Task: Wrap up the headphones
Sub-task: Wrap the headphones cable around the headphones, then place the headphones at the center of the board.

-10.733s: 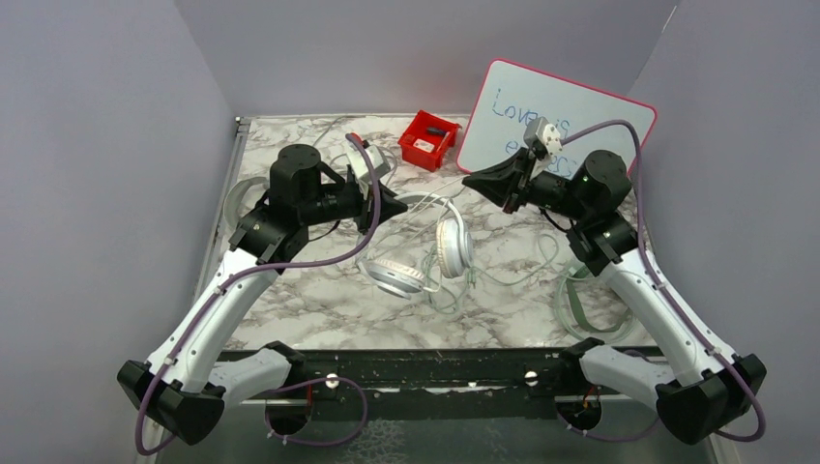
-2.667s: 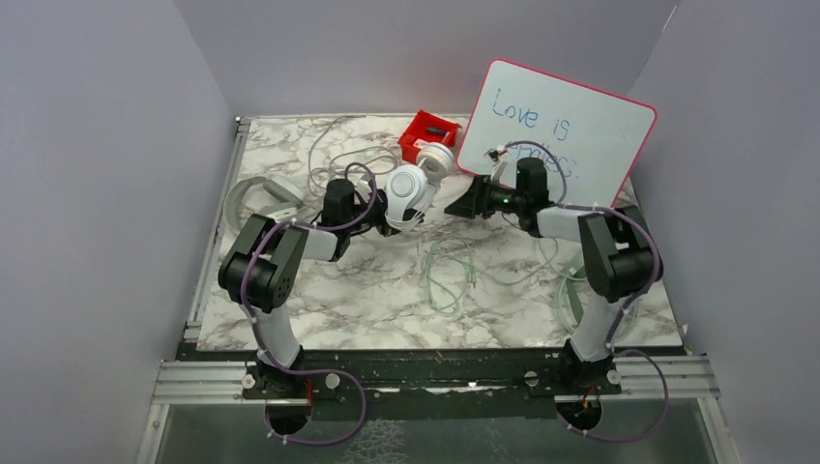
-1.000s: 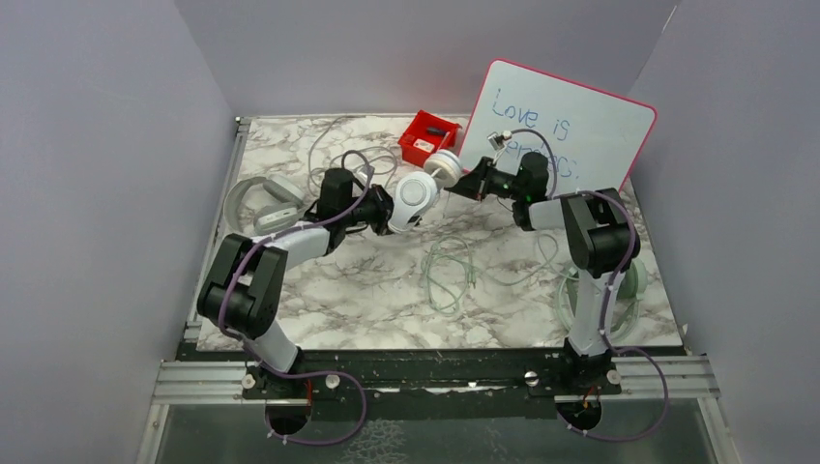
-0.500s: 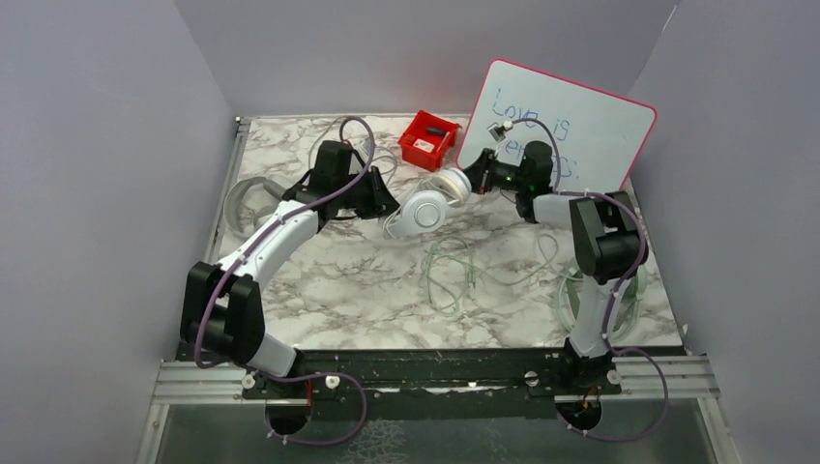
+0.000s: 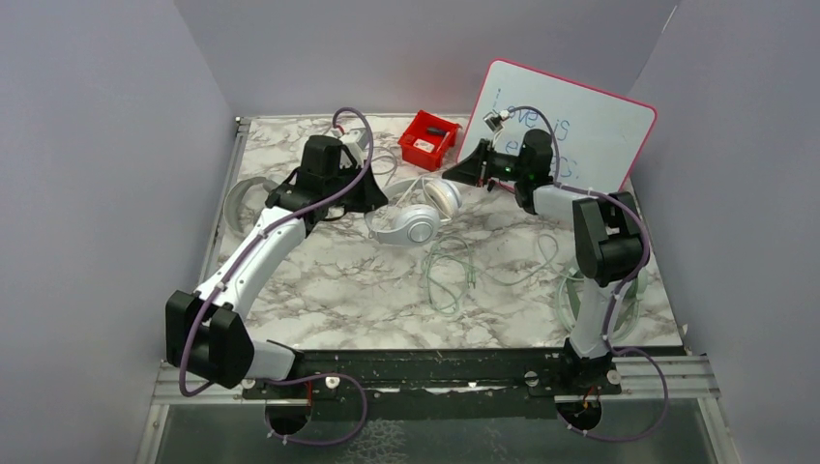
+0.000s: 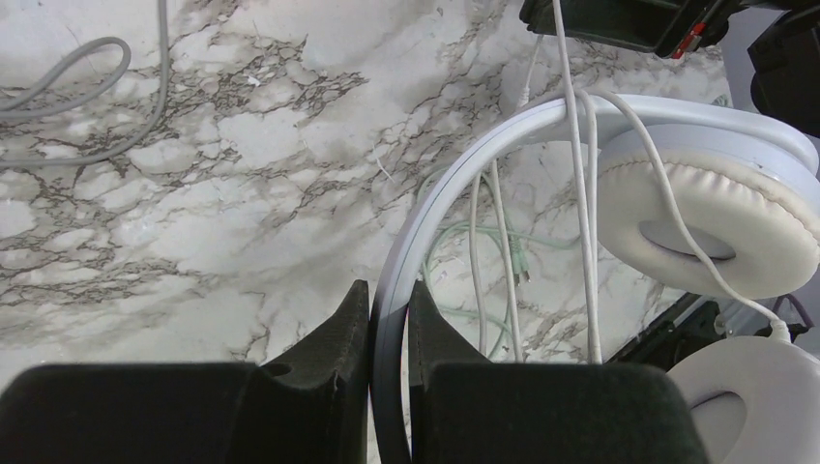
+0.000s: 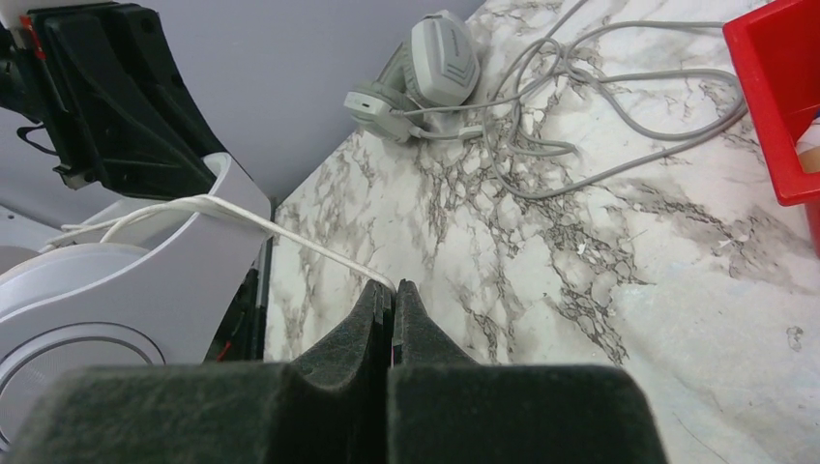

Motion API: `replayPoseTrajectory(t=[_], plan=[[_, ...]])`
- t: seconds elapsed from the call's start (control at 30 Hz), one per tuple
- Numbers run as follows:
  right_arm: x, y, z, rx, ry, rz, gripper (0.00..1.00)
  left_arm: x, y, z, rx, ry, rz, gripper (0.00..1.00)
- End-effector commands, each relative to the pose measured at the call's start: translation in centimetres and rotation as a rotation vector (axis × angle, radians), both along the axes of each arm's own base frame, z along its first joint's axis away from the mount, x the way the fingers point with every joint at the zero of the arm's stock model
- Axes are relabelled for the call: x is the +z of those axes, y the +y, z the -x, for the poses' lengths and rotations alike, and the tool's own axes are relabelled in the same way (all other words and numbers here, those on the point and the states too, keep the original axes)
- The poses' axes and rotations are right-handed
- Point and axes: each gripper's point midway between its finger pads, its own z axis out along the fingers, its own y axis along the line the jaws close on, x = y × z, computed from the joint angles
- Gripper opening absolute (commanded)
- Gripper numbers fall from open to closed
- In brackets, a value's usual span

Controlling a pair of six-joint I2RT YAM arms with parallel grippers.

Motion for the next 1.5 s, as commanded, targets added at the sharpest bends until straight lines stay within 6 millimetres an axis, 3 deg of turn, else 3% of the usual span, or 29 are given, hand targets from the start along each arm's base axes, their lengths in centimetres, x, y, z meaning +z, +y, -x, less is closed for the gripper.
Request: replayPoseTrajectory(t=[0.0, 0.27, 0.4, 0.63, 0.73, 1.03, 1.2, 1.47], plan=[[-3.7, -2.7, -3.7, -0.166, 0.123, 0.043, 0.00, 8.6, 0.6, -0.1, -0.014, -0.269, 0.065, 0.00], [-2.8, 0.9, -2.7, -0.078, 0.153, -0.003, 0.00, 12.1, 2.1, -0.5, 0.027, -0.436, 0.004, 0.00], [-3.2, 1.7, -2.1, -0.074, 0.226, -0.050, 0.00, 14.2, 3.2, -0.9, 0.085, -0.539, -0.007, 0.00], [-4.4, 4.7, 1.0, -0.012, 0.346, -0.106, 0.00, 16.0, 4.0, -1.7, 0.173, -0.652, 0.043, 0.00], [-4.5, 5.4, 2.0, -0.010, 0.400, -0.130, 0.00, 15.8, 4.2, -2.0, 0.200, -0.668, 0.061, 0.00], [-1.8, 6.9, 5.2, 0.042, 0.485, -0.243, 0.00, 16.4, 5.0, -1.7, 0.274, -0.791, 0.162, 0.00], [-1.8, 6.9, 6.1, 0.042, 0.510, -0.251, 0.01, 15.7, 5.7, -1.8, 0.328, -0.827, 0.194, 0.00], [-3.5, 8.0, 6.3, -0.049, 0.546, -0.252, 0.02, 11.0, 6.7, -2.6, 0.408, -0.788, 0.192, 0.00]])
